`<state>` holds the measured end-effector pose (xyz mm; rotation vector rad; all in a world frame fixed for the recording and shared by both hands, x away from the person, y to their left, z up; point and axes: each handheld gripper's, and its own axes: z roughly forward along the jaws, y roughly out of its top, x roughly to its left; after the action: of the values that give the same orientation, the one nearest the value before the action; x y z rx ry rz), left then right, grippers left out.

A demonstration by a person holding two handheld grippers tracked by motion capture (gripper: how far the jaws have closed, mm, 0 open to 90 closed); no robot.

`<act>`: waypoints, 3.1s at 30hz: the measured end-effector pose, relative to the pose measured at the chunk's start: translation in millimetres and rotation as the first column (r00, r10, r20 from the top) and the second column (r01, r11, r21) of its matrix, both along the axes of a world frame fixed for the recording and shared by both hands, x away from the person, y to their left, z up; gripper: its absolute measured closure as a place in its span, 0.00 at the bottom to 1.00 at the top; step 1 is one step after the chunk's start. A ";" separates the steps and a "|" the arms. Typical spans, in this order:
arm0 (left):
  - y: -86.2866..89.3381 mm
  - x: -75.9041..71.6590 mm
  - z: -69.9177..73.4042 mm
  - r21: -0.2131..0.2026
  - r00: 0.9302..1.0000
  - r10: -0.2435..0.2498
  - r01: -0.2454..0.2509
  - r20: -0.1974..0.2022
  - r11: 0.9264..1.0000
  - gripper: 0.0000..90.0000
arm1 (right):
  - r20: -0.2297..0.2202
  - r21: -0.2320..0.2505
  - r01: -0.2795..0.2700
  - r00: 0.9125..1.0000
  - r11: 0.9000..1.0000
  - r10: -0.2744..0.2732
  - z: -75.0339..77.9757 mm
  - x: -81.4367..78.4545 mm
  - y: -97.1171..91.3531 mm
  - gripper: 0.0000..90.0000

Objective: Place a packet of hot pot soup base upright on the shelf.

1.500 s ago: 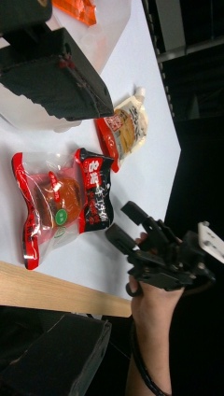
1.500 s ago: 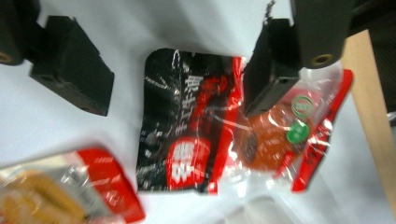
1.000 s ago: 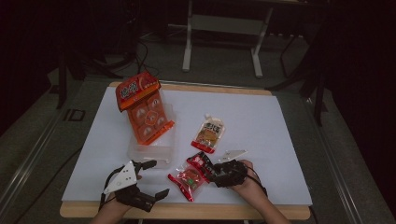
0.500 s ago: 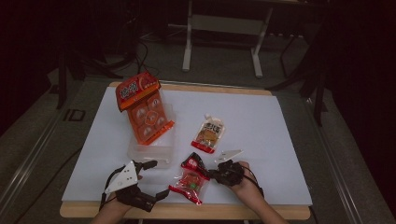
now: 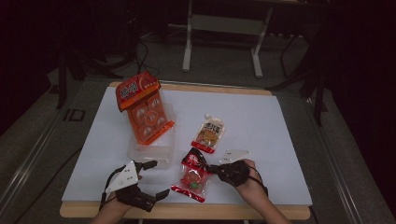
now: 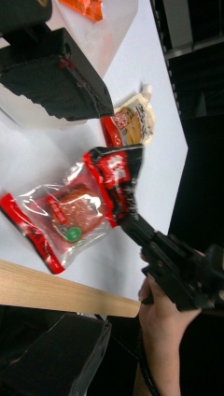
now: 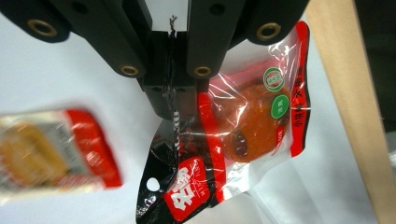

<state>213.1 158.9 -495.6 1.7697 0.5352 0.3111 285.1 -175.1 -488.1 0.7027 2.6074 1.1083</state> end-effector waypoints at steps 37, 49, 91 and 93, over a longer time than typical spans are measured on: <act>-38.8 37.1 40.0 0.012 0.997 -0.073 0.073 -0.027 0.997 0.07 | 0.139 0.077 -0.061 0.989 0.995 0.050 53.7 -32.0 -24.8 1.00; -58.2 55.9 46.6 0.027 0.992 -0.106 0.108 -0.063 0.994 0.26 | 0.147 0.085 -0.086 0.986 0.993 0.073 57.6 -37.1 -20.0 1.00; -54.7 61.8 59.7 0.024 0.986 -0.143 0.146 -0.085 0.989 0.98 | 0.166 0.132 -0.082 0.984 0.988 0.060 62.1 -33.6 -19.2 0.96; -54.4 61.1 61.9 0.016 0.985 -0.148 0.150 -0.085 0.989 0.98 | 0.173 0.138 -0.078 0.983 0.987 0.054 62.5 -33.4 -19.9 0.95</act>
<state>274.2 104.5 -433.6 1.8392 0.4566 0.1395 251.7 -195.0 -425.6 0.5273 2.4429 1.3259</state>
